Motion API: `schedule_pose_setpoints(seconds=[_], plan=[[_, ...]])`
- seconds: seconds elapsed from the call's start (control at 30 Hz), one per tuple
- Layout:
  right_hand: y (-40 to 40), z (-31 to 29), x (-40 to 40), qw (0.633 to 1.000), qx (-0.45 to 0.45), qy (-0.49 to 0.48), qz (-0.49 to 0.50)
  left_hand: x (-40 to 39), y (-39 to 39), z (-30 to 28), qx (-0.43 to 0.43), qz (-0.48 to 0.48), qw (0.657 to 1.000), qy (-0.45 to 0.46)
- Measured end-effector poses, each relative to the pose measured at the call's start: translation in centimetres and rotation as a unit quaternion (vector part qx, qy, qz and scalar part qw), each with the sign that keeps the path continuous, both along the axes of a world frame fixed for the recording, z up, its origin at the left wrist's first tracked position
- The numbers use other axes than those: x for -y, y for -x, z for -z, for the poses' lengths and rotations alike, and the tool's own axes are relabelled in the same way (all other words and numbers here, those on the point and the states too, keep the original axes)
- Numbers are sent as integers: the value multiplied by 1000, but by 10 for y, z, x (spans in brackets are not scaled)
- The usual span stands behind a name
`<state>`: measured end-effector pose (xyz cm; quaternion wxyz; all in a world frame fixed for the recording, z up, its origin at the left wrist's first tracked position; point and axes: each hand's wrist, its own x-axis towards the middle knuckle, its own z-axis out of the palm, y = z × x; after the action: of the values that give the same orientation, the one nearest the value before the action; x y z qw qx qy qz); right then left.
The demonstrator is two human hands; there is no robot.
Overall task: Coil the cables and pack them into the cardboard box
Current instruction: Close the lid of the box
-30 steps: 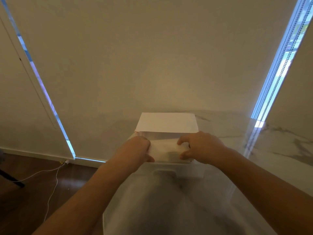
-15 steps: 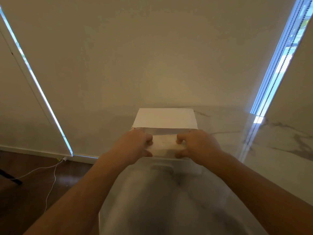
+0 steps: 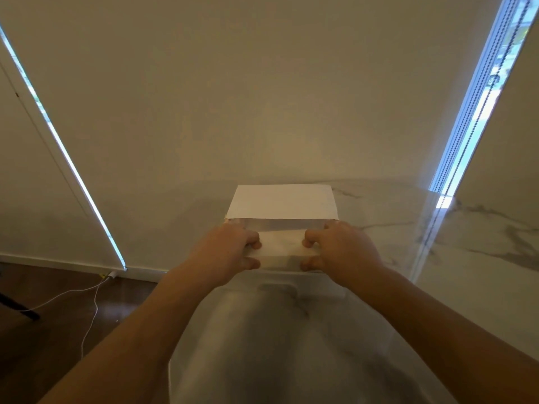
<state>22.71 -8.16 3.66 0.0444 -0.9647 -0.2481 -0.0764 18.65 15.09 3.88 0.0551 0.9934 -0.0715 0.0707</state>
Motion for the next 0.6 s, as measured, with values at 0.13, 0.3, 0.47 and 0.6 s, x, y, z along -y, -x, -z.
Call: schedule_pose_setpoints(seconds=[0.13, 0.3, 0.47, 0.6], plan=[[1, 1, 2, 1000, 2, -3, -2, 2, 1, 1, -3, -7, 1000, 14], [2, -1, 1, 1000, 11, 9, -2, 3, 2, 0, -3, -11, 999, 33], [1, -1, 1, 1000, 5, 4, -1, 3, 2, -3, -4, -15, 999, 32], [0, -3, 3, 1000, -10, 0, 4, 4, 4, -3, -12, -16, 999, 42]])
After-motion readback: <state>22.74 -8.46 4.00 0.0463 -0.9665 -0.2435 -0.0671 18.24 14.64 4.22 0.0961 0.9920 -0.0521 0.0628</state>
